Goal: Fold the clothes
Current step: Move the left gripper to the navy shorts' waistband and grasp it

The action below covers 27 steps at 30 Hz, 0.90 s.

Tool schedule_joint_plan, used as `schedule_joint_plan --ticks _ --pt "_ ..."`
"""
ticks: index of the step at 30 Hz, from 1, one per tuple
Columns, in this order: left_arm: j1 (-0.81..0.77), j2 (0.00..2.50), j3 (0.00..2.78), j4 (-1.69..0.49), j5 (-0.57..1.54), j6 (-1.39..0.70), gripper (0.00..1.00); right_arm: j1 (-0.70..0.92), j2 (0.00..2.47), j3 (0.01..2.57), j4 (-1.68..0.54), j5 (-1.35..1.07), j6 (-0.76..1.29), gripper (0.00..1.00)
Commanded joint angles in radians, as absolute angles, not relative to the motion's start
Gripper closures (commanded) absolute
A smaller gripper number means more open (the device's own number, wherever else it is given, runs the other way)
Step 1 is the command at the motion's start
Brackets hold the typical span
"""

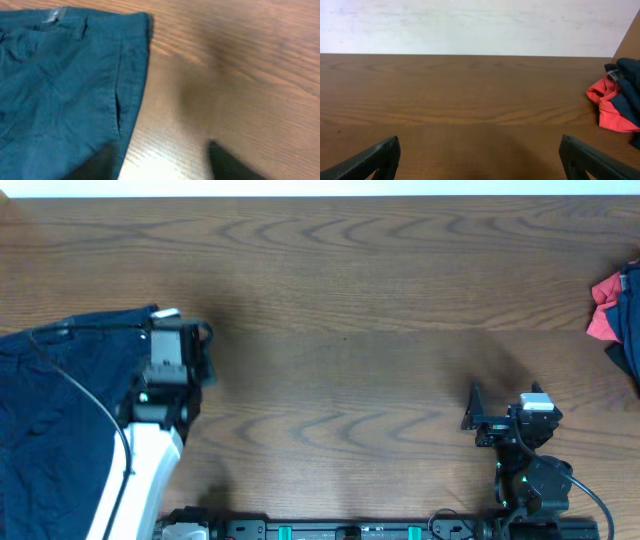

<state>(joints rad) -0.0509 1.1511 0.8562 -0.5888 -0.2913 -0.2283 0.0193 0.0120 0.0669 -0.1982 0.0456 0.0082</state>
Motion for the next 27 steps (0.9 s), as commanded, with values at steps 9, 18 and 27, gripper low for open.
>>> schedule_joint_plan --ticks 9,18,27 --pt "0.236 1.21 0.956 -0.724 -0.001 -0.307 0.12 0.027 0.006 0.059 -0.198 0.056 0.022 0.01" --pt "0.325 1.394 0.956 -0.751 0.083 -0.215 0.16 0.027 0.006 0.059 -0.198 0.056 0.022 0.01" --pt "0.325 1.601 0.956 -0.728 0.033 -0.204 0.1 0.027 0.006 0.059 -0.198 0.056 0.022 0.01"
